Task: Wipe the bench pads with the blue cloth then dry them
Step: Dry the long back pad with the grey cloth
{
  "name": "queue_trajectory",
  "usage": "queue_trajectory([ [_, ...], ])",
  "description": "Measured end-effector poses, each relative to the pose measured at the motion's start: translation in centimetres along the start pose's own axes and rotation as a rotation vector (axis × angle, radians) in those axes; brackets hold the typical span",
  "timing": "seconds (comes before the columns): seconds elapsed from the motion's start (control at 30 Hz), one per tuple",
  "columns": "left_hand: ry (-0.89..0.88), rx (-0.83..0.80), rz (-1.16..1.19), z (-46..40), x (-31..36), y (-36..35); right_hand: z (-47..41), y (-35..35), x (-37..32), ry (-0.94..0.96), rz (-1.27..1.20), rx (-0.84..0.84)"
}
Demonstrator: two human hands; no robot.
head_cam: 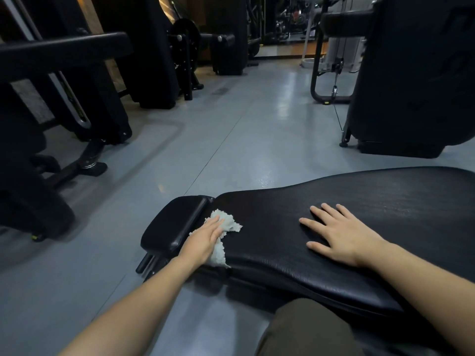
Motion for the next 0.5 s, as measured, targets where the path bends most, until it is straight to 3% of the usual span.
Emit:
queue_trajectory([
  [0.23,-0.045,0.085,-0.029,3.1,-0.4,4.5,-4.3,3.6,-8.1,0.217,-0.055,0.103],
  [0.5,-0.108,0.261,-0.071,5.4,-1.2,14.0,-7.7,4.2,-14.1,0.265,-0.126,0.076],
])
Point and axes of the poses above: each hand's wrist, its own z-axis away from the middle knuckle, its own y-axis out of the back of the hand, x = y × z, the point moved 1 cm from there along -z, towards the middle knuckle, and after that the axes turned 7 degrees about z, right-handed, at the moved point
